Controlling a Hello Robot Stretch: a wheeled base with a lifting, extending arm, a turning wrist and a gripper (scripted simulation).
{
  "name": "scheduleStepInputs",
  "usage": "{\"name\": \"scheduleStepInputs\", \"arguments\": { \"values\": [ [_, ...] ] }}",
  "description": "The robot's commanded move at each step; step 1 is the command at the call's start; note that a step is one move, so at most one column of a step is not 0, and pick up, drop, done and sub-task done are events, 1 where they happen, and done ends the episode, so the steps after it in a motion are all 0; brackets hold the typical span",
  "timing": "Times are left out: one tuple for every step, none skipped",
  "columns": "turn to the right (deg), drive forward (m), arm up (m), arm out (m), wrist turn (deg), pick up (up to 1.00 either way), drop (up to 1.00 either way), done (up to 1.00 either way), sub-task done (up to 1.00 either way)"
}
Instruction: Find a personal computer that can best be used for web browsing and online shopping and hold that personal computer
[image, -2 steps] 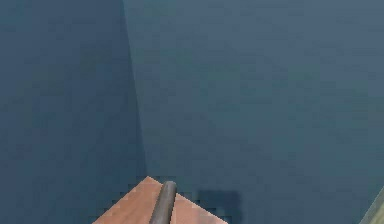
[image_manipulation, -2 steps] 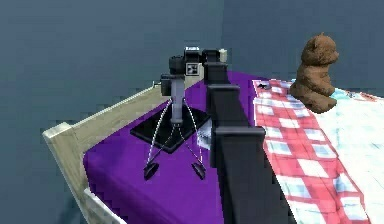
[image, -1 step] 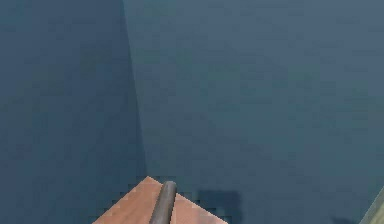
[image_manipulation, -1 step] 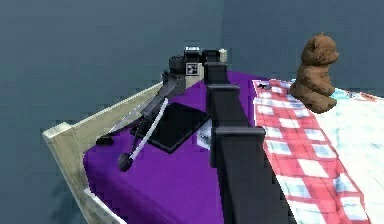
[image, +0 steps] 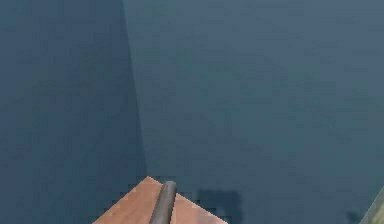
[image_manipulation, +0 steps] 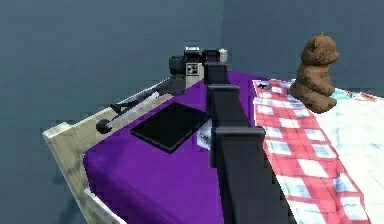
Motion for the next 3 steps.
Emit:
{"name": "scheduleStepInputs", "arguments": {
  "values": [
    [0.0,0.00,0.00,0.00,45.0,0.00,0.00,0.00,0.00],
    [0.0,0.00,0.00,0.00,24.0,0.00,0.00,0.00,0.00],
    [0.0,0.00,-0.30,0.00,0.0,0.00,0.00,0.00,0.00]
  ]
}}
